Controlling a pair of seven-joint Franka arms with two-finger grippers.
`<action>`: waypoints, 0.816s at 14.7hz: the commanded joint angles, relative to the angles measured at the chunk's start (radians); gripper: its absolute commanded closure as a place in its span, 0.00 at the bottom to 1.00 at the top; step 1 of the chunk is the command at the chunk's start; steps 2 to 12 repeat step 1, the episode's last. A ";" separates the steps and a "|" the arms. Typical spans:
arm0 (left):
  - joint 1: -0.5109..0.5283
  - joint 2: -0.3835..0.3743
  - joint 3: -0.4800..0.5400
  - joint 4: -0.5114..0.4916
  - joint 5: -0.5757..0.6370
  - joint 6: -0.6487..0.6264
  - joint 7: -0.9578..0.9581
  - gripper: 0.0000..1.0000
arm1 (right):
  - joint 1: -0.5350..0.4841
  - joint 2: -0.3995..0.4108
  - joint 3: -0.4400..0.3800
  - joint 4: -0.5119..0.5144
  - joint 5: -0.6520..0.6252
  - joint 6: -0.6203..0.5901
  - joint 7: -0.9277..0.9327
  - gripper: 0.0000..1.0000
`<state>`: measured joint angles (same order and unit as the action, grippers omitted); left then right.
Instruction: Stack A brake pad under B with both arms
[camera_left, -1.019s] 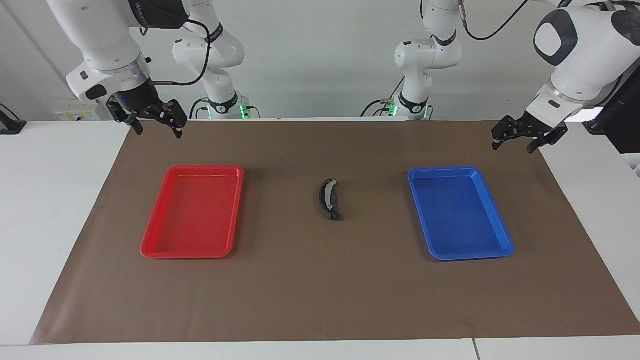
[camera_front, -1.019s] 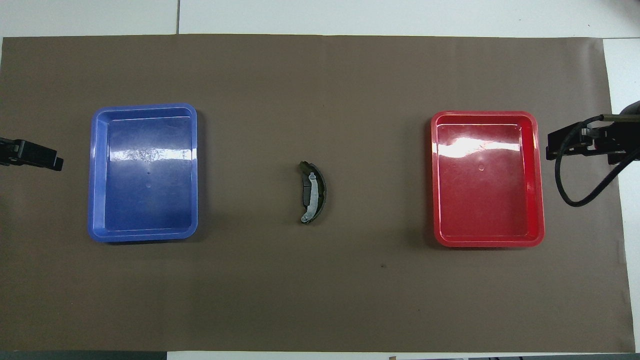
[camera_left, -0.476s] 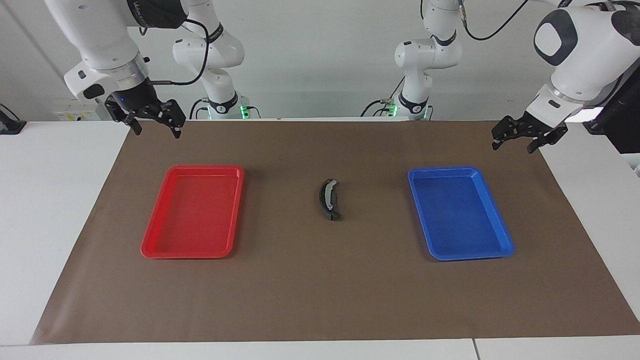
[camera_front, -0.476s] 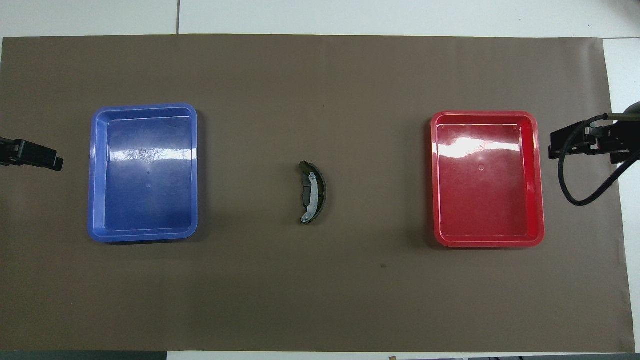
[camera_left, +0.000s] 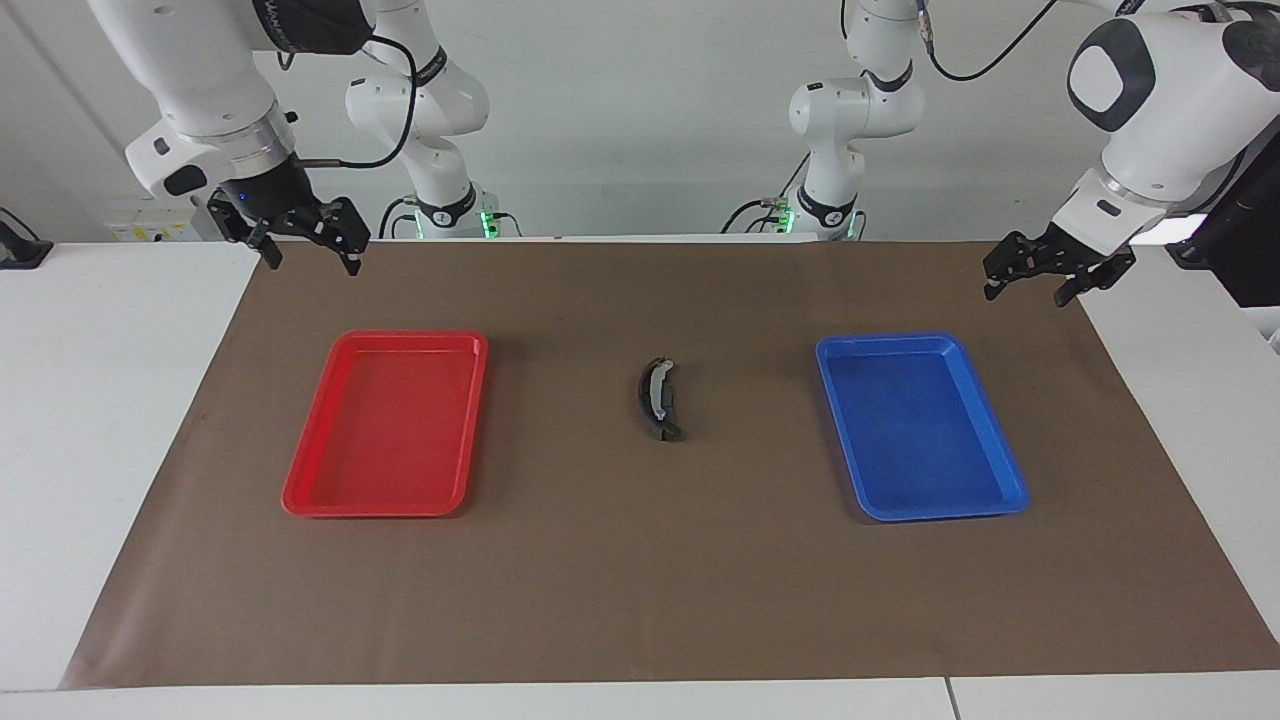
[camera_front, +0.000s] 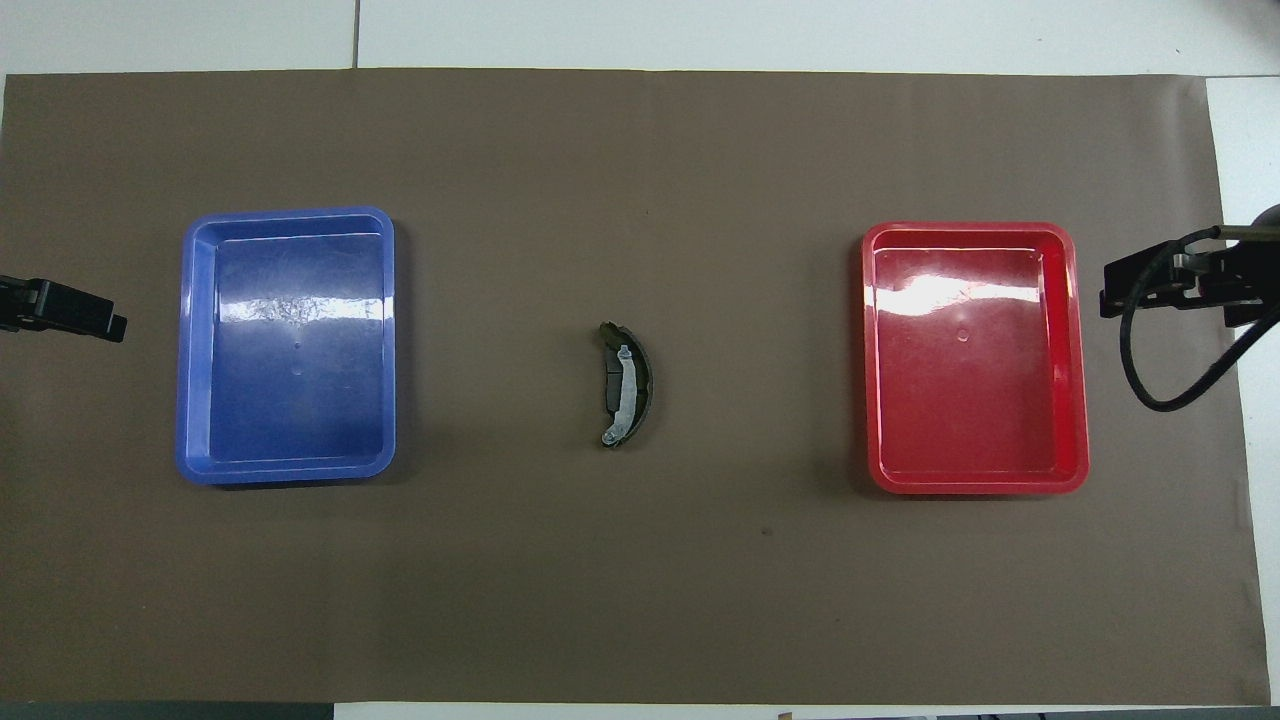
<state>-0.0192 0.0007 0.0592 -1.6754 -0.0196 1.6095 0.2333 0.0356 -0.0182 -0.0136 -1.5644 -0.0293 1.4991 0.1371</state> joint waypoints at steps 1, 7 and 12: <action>0.008 -0.001 -0.006 0.008 0.004 -0.019 0.003 0.01 | -0.011 0.003 0.004 0.015 -0.003 -0.016 -0.028 0.00; 0.008 -0.001 -0.006 0.008 0.004 -0.019 0.003 0.01 | -0.011 0.003 0.004 0.015 -0.003 -0.016 -0.028 0.00; 0.008 -0.001 -0.006 0.008 0.004 -0.019 0.003 0.01 | -0.011 0.003 0.004 0.015 -0.003 -0.016 -0.028 0.00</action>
